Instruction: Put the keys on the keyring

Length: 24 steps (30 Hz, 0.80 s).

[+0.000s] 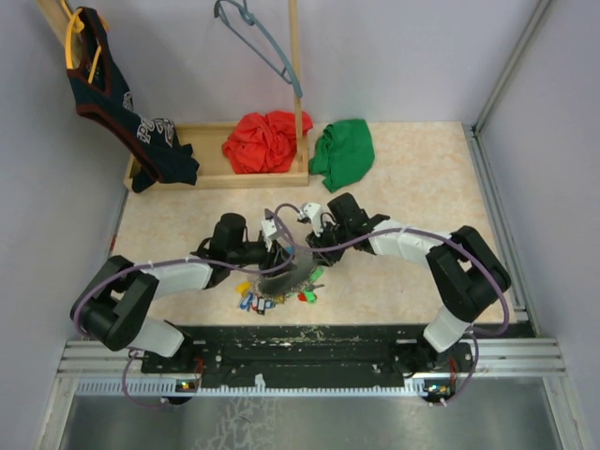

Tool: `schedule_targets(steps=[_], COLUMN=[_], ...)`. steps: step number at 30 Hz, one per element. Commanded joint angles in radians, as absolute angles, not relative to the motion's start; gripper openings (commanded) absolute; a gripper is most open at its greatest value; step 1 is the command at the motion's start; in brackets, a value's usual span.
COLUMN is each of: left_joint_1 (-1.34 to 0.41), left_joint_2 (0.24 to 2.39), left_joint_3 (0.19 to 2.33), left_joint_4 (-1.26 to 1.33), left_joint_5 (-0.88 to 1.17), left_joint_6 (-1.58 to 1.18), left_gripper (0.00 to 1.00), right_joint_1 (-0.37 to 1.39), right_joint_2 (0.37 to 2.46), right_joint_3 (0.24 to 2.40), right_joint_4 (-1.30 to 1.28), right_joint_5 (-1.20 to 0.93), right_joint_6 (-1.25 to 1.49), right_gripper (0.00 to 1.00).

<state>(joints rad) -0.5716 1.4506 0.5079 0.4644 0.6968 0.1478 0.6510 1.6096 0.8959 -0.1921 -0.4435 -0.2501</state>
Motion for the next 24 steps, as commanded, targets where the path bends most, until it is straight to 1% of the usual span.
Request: schedule_targets(steps=[1, 6, 15, 20, 24], left_joint_1=[-0.580, -0.593, -0.607, -0.609, -0.609], left_joint_2=[1.436, 1.462, 1.544, 1.588, 1.614], left_joint_3=[0.478, 0.471, 0.492, 0.507, 0.525], left_joint_4=[0.500, 0.502, 0.506, 0.483, 0.455], left_joint_5=[0.684, 0.672, 0.661, 0.632, 0.611], left_joint_6=[0.029, 0.005, -0.005, -0.004, -0.005], left_gripper=[0.44, 0.44, 0.43, 0.39, 0.36], right_joint_1=[0.643, 0.638, 0.639, 0.638, 0.637], right_joint_2=[1.643, 1.685, 1.725, 1.696, 1.666], right_joint_3=[0.967, 0.969, 0.970, 0.967, 0.958], right_joint_4=[-0.267, -0.265, -0.236, -0.234, -0.222], right_joint_5=[-0.465, -0.481, -0.515, -0.571, -0.609], right_joint_6=[-0.260, -0.271, -0.281, -0.302, -0.306], right_gripper=[0.33, 0.32, 0.27, 0.26, 0.19])
